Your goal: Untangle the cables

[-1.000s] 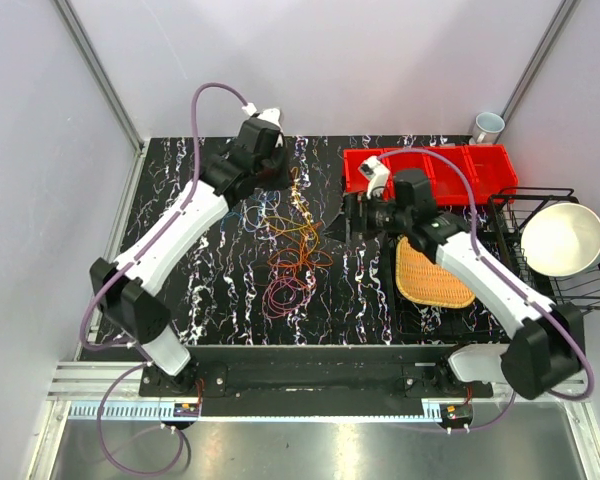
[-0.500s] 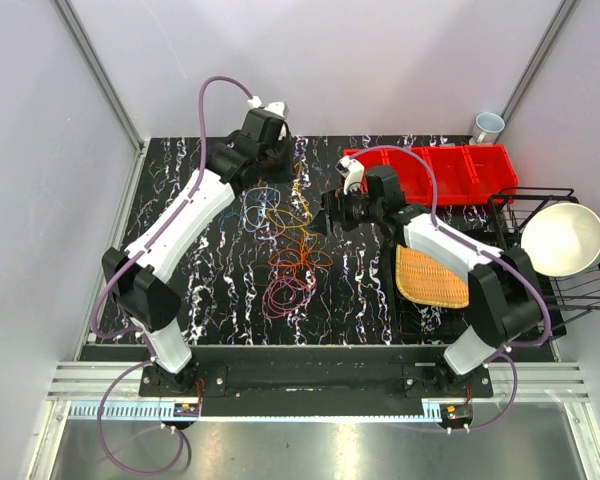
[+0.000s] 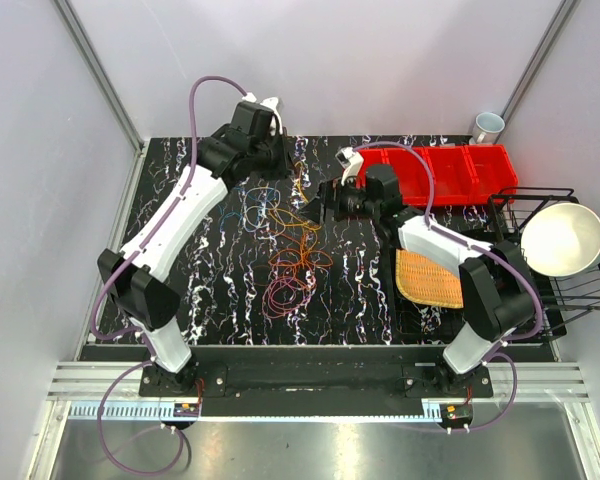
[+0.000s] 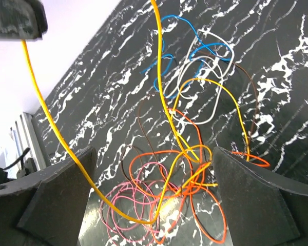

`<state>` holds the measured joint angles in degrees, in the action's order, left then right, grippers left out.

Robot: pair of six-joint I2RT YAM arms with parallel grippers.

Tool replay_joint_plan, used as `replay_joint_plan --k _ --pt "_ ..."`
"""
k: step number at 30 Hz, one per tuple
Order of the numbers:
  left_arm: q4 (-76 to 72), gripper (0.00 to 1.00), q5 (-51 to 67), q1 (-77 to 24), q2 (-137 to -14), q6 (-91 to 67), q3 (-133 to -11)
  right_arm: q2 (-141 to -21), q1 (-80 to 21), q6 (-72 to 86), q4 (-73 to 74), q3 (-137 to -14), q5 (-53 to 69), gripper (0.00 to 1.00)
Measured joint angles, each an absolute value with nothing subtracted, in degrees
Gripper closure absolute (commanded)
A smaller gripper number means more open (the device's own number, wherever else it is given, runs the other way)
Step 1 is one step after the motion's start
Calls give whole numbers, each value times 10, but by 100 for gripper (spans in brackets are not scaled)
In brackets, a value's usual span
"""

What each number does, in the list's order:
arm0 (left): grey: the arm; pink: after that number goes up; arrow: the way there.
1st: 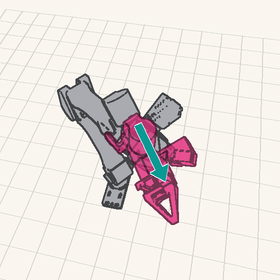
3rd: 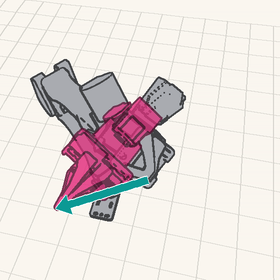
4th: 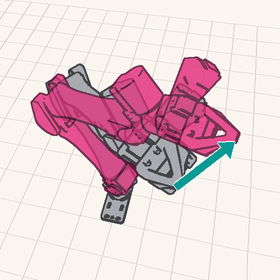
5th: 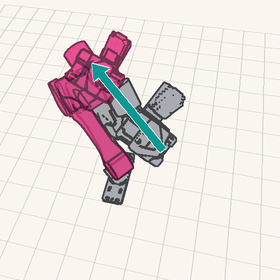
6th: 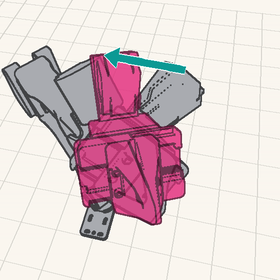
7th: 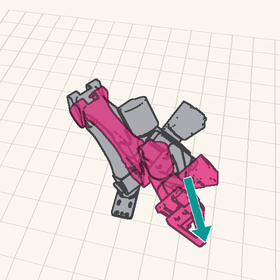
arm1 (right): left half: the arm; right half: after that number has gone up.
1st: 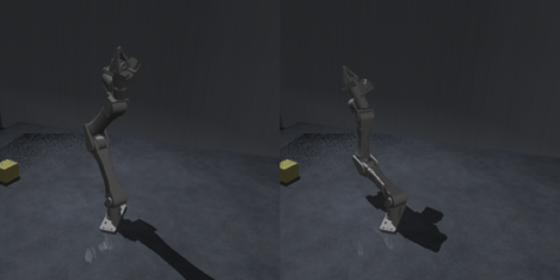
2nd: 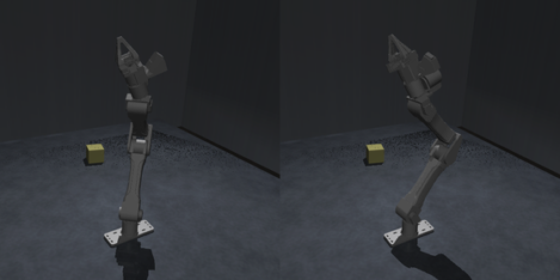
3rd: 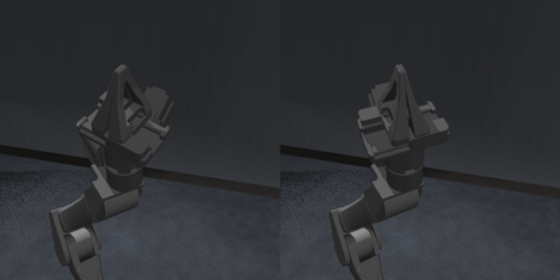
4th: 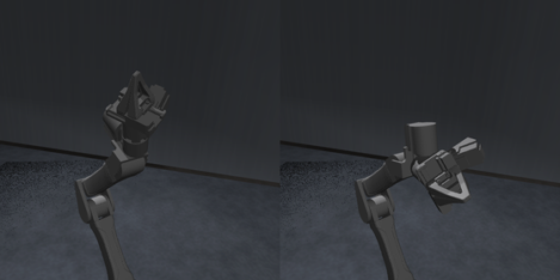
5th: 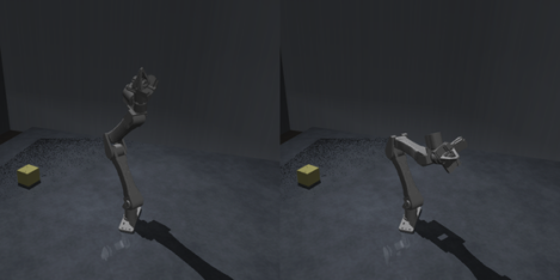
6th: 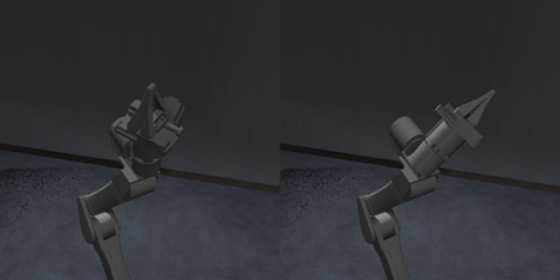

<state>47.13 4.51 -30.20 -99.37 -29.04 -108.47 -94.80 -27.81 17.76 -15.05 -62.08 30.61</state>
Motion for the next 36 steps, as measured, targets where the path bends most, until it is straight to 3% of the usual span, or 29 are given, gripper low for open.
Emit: replay_joint_plan --k 5,9,11,19,21,30,36 --pt "475 99 65 -294 -994 -303 -1097 -949 -291 206 -192 -599 295 12" --pt "476 98 79 -292 -988 -307 -1099 -956 -295 217 -211 -599 295 25" --pt "476 98 85 -292 -984 -311 -1099 -961 -296 222 -216 -599 295 37" --pt "476 98 97 -288 -977 -311 -1099 -989 -299 230 -215 -602 301 45" --pt "476 98 100 -287 -975 -311 -1099 -993 -299 230 -213 -606 301 45" --pt "476 98 107 -283 -970 -311 -1099 -994 -300 222 -175 -635 298 25" --pt "478 98 107 -273 -968 -311 -1099 -969 -301 203 -102 -642 273 23"
